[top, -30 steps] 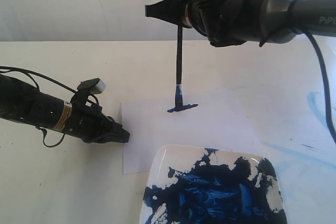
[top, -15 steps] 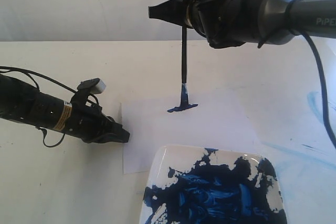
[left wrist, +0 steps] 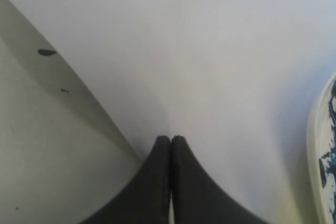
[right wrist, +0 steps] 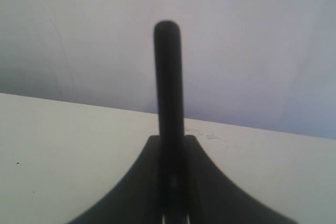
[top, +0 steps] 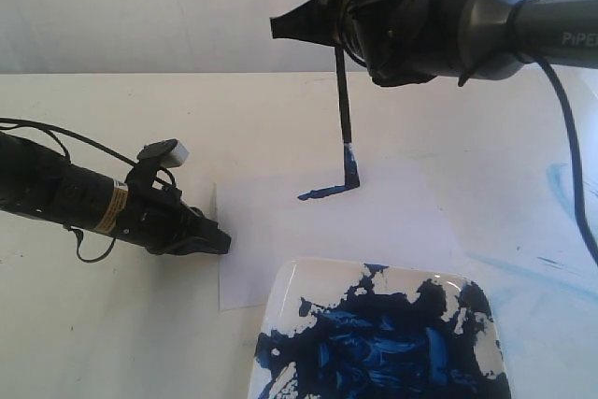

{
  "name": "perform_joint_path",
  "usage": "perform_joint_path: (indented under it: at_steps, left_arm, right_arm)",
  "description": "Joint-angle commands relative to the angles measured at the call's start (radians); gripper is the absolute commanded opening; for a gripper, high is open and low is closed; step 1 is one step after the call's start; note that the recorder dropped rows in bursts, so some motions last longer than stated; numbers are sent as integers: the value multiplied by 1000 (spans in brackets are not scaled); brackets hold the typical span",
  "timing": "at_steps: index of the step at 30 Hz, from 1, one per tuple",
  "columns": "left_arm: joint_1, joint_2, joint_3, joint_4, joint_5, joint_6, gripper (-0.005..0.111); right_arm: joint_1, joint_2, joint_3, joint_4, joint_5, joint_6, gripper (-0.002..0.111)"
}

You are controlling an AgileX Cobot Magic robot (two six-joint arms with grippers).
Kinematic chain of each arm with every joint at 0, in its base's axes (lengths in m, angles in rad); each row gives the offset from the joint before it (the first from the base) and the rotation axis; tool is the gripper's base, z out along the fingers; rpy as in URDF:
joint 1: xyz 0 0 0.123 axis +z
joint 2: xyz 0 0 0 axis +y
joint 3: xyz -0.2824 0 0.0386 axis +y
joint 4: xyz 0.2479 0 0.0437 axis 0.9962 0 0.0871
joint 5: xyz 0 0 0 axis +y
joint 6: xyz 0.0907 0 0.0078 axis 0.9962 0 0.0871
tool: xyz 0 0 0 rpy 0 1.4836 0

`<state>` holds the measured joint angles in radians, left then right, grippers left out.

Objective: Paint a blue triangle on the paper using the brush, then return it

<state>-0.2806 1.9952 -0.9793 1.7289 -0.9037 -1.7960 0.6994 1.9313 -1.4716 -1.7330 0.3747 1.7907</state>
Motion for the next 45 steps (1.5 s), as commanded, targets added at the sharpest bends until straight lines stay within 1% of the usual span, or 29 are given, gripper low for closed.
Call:
perform_joint_path:
  at_steps: [1,6,10,17,20,22,24,26,29,30,32,34,35,36,38,45]
  left_arm:
    - [-3,1,2,16,40,3,0]
    - [-3,1,2,16,40,3,0]
    - [-3,1,2,16,40,3,0]
    - [-3,1,2,16,40,3,0]
    - [-3,1,2,16,38,4,0]
    - [-3,1,2,16,38,4,0]
    - [-3,1,2,16,38,4,0]
    - [-3,1,2,16,38,4,0]
    - [-3,1,2,16,36,4,0]
    - [-3,1,2,16,34,4,0]
    - [-3,1,2,16,34,4,0]
    - [-3,1,2,16,32,4,0]
    - [-3,1,2,16,32,4,0]
    - [-3,1,2,16,32,4,0]
    - [-3,1,2,16,36,4,0]
    - [-3,1,2,16,38,5,0]
  right_arm:
    - [-2,4,-4,-11,48,-45,0]
    - [-2,4,-4,6,70,-90,0]
    - [-2,1,-4,14,70,-88,0]
    - [-2,-69,-4,38,-5,-86,0]
    - [-2,-122,-4,106,-7,-93,0]
    - [-2,-161,5,190,-20,-139,0]
    - [-2,-198,29,246,-94,-177,0]
    - [-2,-230,61,253,-200,-199,0]
    - [-25,-273,108,249,-445,-204,0]
    - [-45,-282,122,253,-569,-184,0]
    - [-79,-291,134,249,-721,-134,0]
    - [-135,-293,135,224,-840,-58,0]
    - [-159,-293,135,208,-874,-22,0]
    - [-210,-293,135,146,-912,68,0]
    - [-254,-293,135,98,-913,122,0]
    - [-262,-293,135,127,-894,122,0]
